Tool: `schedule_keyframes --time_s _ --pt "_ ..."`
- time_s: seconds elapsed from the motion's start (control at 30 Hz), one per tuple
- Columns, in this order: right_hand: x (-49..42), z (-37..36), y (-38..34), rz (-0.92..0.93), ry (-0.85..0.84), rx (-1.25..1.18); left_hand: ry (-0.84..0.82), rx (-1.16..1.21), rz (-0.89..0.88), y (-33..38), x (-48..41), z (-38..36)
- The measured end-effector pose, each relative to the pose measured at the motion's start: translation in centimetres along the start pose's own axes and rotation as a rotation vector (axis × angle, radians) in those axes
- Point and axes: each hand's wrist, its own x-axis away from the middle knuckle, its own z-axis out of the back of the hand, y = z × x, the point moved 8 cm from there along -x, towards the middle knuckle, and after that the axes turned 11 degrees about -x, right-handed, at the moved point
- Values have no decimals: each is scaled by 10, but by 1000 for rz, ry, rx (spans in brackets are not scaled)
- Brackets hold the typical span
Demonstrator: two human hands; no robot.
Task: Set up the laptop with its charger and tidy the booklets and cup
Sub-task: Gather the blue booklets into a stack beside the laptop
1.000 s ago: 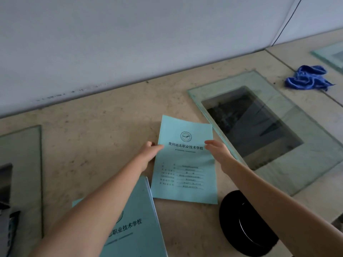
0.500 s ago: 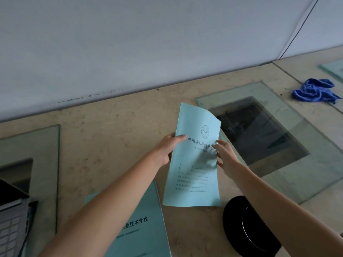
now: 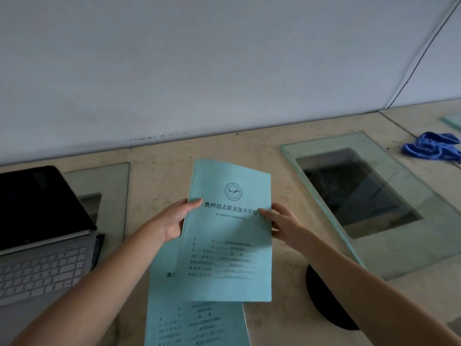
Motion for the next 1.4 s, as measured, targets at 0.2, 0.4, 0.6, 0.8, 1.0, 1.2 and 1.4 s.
schedule_keyframes --time_s 0.2,0.4,0.6,0.8,1.0,1.2,1.4 --pt "24 -32 46 -51 -14 160 74 31 147 -84 30 40" --pt "36 -47 89 -19 97 329 286 52 135 -131 58 63" --pt "39 -53 101 95 210 539 500 152 103 -162 70 83" --pt "43 -60 100 122 193 559 618 94 108 -173 75 94" --pt "28 -67 98 86 122 607 621 -78 67 -176 75 98" --pt "22 -66 101 51 123 730 619 -311 21 -160 73 102" --pt "19 -63 96 56 49 928 590 -412 23 -157 71 100"
